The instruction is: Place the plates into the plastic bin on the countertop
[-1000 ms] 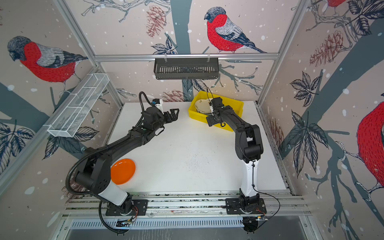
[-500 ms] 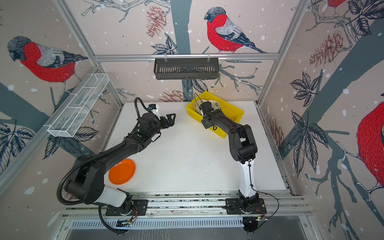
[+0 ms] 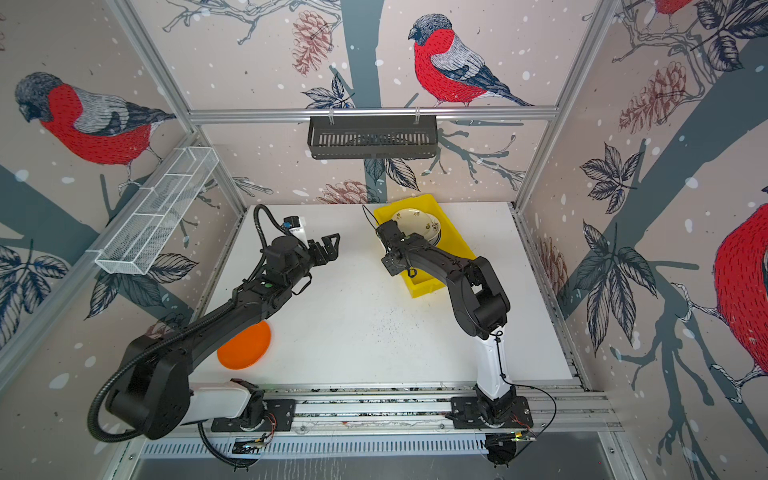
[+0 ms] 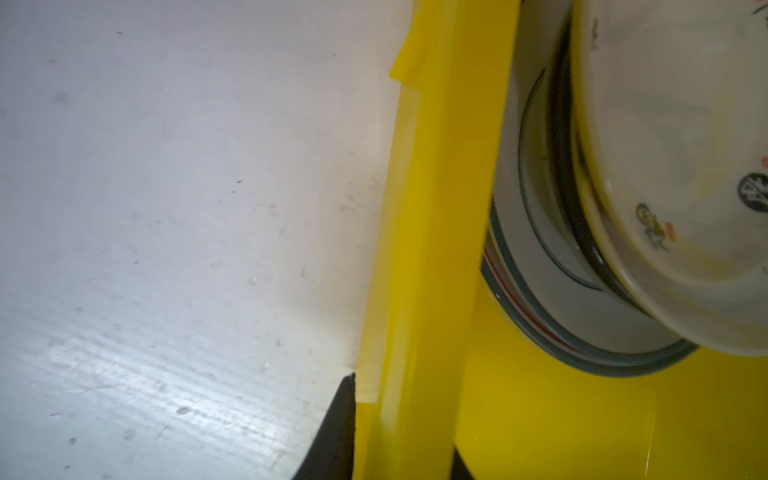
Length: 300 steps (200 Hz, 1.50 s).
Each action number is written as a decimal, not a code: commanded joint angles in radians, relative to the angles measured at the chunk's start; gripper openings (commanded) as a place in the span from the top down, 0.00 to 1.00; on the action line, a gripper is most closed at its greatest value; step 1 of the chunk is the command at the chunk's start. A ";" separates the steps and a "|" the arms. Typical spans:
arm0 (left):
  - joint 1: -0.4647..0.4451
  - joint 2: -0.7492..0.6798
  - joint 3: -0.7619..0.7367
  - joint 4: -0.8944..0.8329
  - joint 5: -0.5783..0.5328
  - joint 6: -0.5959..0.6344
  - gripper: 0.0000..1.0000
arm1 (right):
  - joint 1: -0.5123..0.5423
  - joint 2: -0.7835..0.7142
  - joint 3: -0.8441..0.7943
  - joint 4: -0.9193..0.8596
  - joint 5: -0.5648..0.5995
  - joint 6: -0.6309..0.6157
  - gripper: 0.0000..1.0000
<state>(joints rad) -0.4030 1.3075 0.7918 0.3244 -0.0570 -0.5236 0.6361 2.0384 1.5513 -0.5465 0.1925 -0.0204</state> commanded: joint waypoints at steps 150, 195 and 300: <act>0.188 -0.166 -0.106 -0.181 -0.005 -0.085 0.02 | 0.089 -0.092 0.104 -0.023 -0.155 0.120 0.35; 0.245 -0.108 -0.027 -0.363 0.037 -0.089 0.02 | 0.034 -0.141 0.095 -0.022 -0.256 0.181 0.21; 0.461 -0.220 -0.009 -0.768 -0.079 -0.035 0.02 | -0.030 -0.366 -0.181 0.215 -0.600 0.175 0.09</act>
<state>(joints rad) 0.0002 1.1023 0.7891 -0.3260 -0.1131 -0.5907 0.6239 1.6955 1.4036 -0.4149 -0.3386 0.1371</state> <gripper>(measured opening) 0.979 0.907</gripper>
